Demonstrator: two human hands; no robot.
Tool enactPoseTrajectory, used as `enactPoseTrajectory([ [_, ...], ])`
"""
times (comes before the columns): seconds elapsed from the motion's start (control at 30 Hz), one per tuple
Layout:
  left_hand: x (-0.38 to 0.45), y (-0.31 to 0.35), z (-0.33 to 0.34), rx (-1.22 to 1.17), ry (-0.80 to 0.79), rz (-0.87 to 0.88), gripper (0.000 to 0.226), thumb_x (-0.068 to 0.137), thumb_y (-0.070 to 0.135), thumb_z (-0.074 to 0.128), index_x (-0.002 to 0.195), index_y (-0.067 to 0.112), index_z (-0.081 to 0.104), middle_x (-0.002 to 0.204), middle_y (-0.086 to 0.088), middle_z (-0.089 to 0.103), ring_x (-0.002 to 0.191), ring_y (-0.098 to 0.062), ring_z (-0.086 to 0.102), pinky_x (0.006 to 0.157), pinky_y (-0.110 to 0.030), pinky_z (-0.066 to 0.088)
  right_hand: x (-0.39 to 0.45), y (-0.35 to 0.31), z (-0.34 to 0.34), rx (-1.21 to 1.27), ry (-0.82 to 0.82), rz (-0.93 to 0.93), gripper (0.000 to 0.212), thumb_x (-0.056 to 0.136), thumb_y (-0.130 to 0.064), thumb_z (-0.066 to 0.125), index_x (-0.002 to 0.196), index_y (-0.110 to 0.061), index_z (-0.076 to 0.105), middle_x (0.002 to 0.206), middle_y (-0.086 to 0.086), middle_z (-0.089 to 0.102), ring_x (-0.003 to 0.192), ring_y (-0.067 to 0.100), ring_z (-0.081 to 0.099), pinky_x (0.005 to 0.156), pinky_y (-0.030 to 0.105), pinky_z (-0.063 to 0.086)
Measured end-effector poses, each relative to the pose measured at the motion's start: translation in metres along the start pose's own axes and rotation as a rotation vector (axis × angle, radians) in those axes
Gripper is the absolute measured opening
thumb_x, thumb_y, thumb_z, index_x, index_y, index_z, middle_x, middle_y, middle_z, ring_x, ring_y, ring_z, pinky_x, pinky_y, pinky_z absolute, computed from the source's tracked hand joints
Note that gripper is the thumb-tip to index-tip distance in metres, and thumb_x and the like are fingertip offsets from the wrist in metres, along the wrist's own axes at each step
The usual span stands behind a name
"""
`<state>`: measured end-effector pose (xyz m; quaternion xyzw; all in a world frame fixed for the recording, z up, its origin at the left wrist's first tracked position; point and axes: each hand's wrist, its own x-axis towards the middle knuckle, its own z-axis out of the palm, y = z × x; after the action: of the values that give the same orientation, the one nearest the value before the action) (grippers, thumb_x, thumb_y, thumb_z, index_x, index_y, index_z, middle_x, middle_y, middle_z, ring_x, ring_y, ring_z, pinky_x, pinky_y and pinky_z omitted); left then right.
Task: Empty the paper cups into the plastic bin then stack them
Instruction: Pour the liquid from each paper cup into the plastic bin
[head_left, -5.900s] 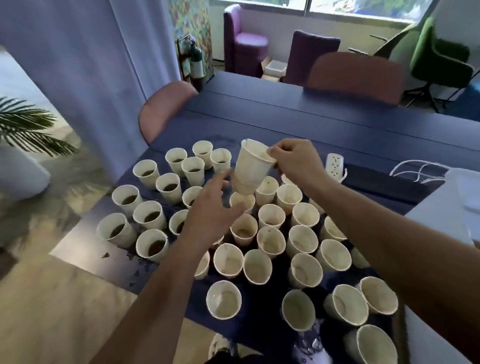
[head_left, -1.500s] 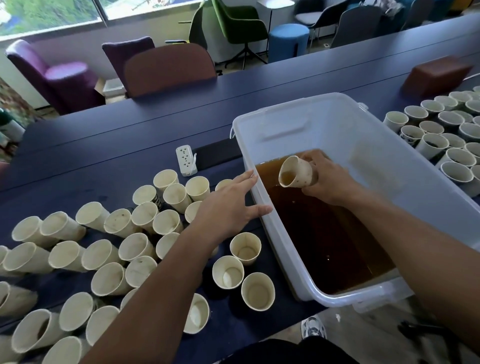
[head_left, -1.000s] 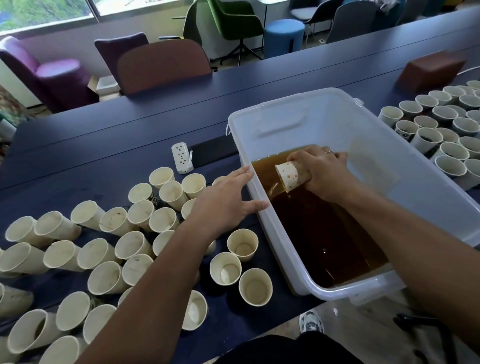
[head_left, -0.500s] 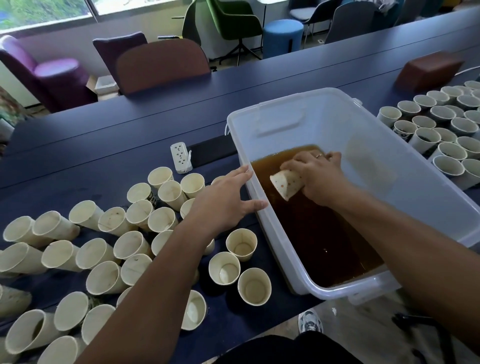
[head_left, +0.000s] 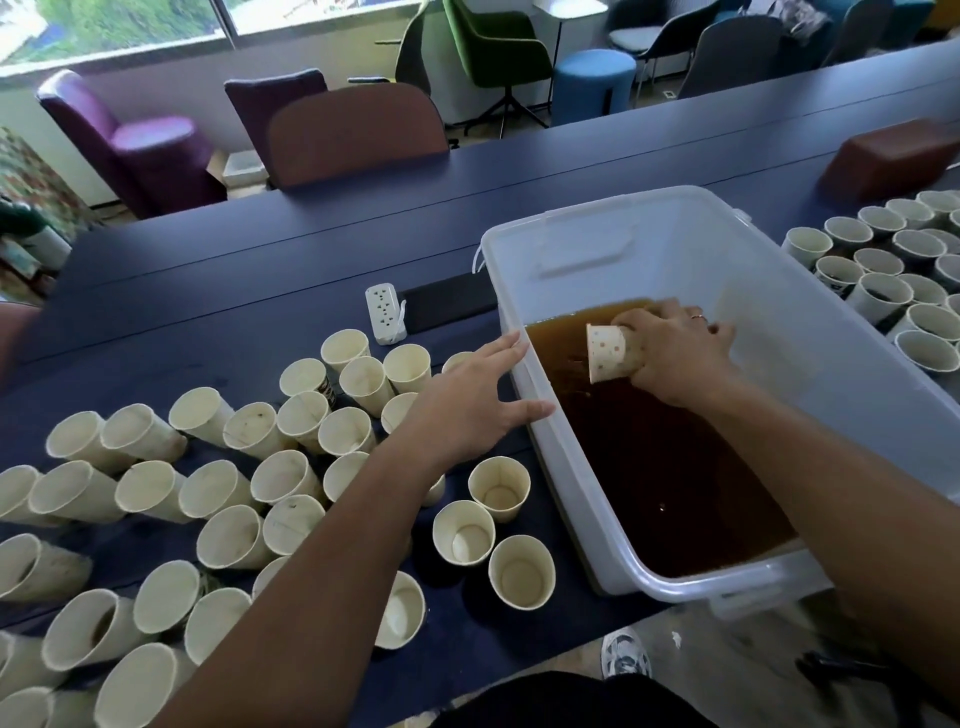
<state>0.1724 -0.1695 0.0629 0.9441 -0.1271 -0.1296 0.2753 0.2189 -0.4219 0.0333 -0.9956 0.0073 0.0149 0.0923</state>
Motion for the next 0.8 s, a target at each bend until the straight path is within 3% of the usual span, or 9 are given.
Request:
enactPoseTrajectory([
  [0.1, -0.006, -0.002, -0.012, -0.203, 0.054, -0.004, 0.061, 0.091, 0.054, 0.066, 0.147, 0.033, 0.051, 0.15, 0.014, 0.052, 0.121, -0.014, 0.062, 0.102, -0.037, 0.052, -0.011, -0.025, -0.022, 0.229, 0.182, -0.027, 0.068, 0.073, -0.032, 0.084, 0.134, -0.036, 0.054, 0.132, 0.008, 0.042, 0.124, 0.035, 0.038, 0.1, 0.052, 0.032],
  [0.17, -0.013, 0.001, -0.028, -0.397, 0.172, 0.0, 0.041, 0.096, 0.045, 0.064, 0.133, 0.029, 0.062, 0.124, 0.012, 0.068, 0.092, -0.009, 0.071, 0.077, -0.02, 0.056, -0.02, -0.048, -0.035, 0.378, 0.253, -0.096, 0.07, 0.072, -0.029, 0.085, 0.135, -0.034, 0.054, 0.13, 0.007, 0.043, 0.124, 0.032, 0.038, 0.102, 0.052, 0.033],
  [0.23, -0.022, 0.001, -0.048, -0.526, 0.318, -0.016, 0.023, 0.101, 0.036, 0.059, 0.122, 0.028, 0.065, 0.107, 0.008, 0.073, 0.074, -0.012, 0.073, 0.062, -0.016, 0.05, -0.027, -0.074, -0.045, 0.493, 0.246, -0.177, 0.07, 0.074, -0.027, 0.084, 0.136, -0.033, 0.052, 0.129, 0.006, 0.044, 0.123, 0.027, 0.04, 0.105, 0.054, 0.036],
  [0.37, -0.043, -0.011, -0.081, -0.496, 0.512, -0.078, 0.025, 0.104, 0.033, 0.053, 0.118, 0.022, 0.071, 0.093, 0.01, 0.074, 0.07, -0.014, 0.072, 0.065, -0.023, 0.049, -0.035, -0.128, -0.047, 0.582, 0.185, -0.296, 0.075, 0.076, -0.033, 0.085, 0.14, -0.031, 0.046, 0.133, 0.004, 0.048, 0.122, 0.023, 0.042, 0.103, 0.054, 0.04],
  [0.57, -0.107, -0.062, -0.099, -0.426, 0.651, -0.216, 0.013, 0.097, 0.024, 0.065, 0.103, 0.022, 0.076, 0.081, 0.009, 0.073, 0.063, -0.007, 0.07, 0.051, -0.009, 0.043, -0.049, -0.205, -0.016, 0.622, -0.049, -0.511, 0.078, 0.074, -0.046, 0.084, 0.139, -0.035, 0.043, 0.133, -0.01, 0.053, 0.118, 0.015, 0.051, 0.101, 0.054, 0.045],
  [0.73, -0.168, -0.125, -0.089, -0.381, 0.695, -0.431, 0.01, 0.095, 0.019, 0.066, 0.097, 0.023, 0.075, 0.076, 0.007, 0.073, 0.062, -0.009, 0.069, 0.07, -0.026, 0.055, -0.063, -0.264, 0.002, 0.482, -0.495, -0.756, 0.082, 0.072, -0.052, 0.084, 0.14, -0.04, 0.04, 0.132, -0.014, 0.049, 0.115, 0.007, 0.049, 0.097, 0.033, 0.043],
  [0.8, -0.187, -0.146, -0.083, -0.343, 0.721, -0.492, 0.011, 0.093, 0.018, 0.067, 0.096, 0.021, 0.077, 0.075, 0.013, 0.07, 0.062, -0.001, 0.065, 0.069, -0.024, 0.054, -0.068, -0.287, 0.005, 0.487, -0.606, -0.797, 0.071, 0.079, -0.055, 0.077, 0.14, -0.038, 0.046, 0.129, -0.016, 0.053, 0.113, 0.003, 0.053, 0.095, 0.027, 0.043],
])
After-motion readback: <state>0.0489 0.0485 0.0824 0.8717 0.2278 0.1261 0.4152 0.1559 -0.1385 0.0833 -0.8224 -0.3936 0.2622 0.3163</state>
